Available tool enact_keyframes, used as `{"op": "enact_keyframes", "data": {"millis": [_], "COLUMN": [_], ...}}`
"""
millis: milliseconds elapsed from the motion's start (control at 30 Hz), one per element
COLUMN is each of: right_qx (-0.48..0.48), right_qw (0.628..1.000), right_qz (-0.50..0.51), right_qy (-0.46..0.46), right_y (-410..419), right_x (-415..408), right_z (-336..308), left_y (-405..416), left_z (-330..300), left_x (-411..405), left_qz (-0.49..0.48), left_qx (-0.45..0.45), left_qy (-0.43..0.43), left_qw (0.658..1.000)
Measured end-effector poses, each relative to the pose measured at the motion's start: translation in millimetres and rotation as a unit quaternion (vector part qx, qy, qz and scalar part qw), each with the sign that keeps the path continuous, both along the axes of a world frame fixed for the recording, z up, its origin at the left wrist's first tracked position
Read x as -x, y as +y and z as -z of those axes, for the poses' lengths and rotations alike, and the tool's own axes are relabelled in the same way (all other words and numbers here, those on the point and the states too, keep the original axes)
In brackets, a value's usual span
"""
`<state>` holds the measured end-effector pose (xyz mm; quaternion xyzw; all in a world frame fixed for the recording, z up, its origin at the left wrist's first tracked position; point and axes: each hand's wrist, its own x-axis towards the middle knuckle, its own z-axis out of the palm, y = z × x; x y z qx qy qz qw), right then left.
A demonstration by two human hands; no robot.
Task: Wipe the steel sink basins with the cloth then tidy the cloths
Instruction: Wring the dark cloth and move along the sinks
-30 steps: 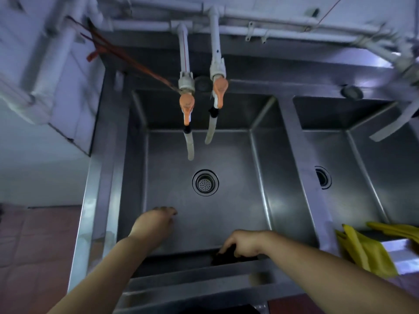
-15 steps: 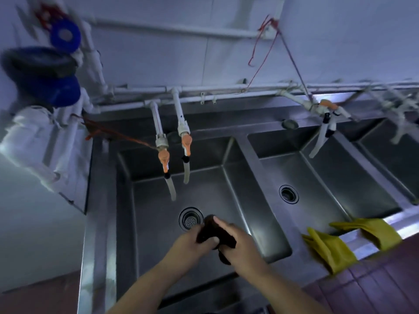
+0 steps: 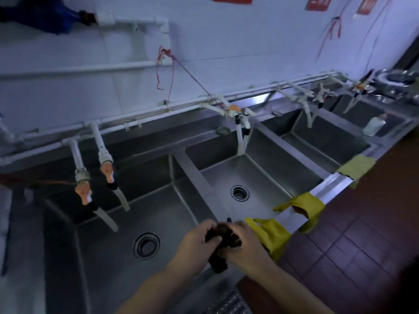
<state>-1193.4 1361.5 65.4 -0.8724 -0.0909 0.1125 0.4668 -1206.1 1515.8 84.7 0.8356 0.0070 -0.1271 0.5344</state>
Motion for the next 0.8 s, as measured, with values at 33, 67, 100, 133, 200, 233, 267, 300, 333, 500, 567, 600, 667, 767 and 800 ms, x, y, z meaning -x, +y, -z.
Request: {"op": "enact_keyframes", "data": {"millis": [33, 67, 100, 133, 200, 233, 267, 300, 333, 500, 567, 600, 667, 767, 800], "right_qx": [0.011, 0.016, 0.023, 0.028, 0.033, 0.024, 0.011, 0.001, -0.011, -0.051, -0.055, -0.066, -0.081, -0.05, -0.015], "right_qw": [1.0, 0.999, 0.999, 0.998, 0.998, 0.998, 0.999, 0.998, 0.998, 0.99, 0.987, 0.984, 0.984, 0.992, 0.994], "right_qz": [0.016, 0.027, 0.036, 0.04, 0.043, 0.048, 0.053, 0.06, 0.068, 0.131, 0.151, 0.16, 0.161, 0.118, 0.108], "right_qy": [-0.006, -0.017, -0.025, -0.035, -0.025, -0.013, -0.01, -0.006, -0.005, -0.02, -0.025, -0.027, -0.008, 0.014, 0.008], "right_y": [-21, -42, -66, -90, -138, -162, -184, -197, -214, -297, -322, -333, -353, -382, -392], "right_x": [0, 0, 0, 0, 2, 3, 4, 5, 5, 5, 2, 0, -7, -24, -31], "right_z": [-3, -5, -6, -8, -12, -14, -16, -21, -25, -34, -37, -39, -45, -51, -52], "left_y": [-20, -40, -60, -81, -123, -143, -162, -173, -189, -269, -293, -305, -330, -370, -383], "left_z": [-4, -7, -11, -15, -21, -27, -30, -32, -33, -31, -31, -32, -32, -32, -31], "left_x": [-2, -3, -4, -5, -8, -9, -10, -13, -15, -31, -39, -43, -55, -79, -87], "left_qz": [0.013, 0.026, 0.038, 0.05, 0.073, 0.083, 0.089, 0.089, 0.088, 0.088, 0.104, 0.112, 0.131, 0.166, 0.178], "left_qx": [-0.008, -0.016, -0.029, -0.043, -0.096, -0.129, -0.154, -0.162, -0.161, -0.158, -0.146, -0.14, -0.121, -0.101, -0.094], "left_qy": [-0.014, -0.027, -0.041, -0.059, -0.099, -0.12, -0.138, -0.154, -0.165, -0.212, -0.218, -0.217, -0.212, -0.224, -0.228], "left_qw": [1.0, 0.999, 0.998, 0.996, 0.988, 0.981, 0.974, 0.971, 0.969, 0.96, 0.959, 0.96, 0.961, 0.955, 0.953]}}
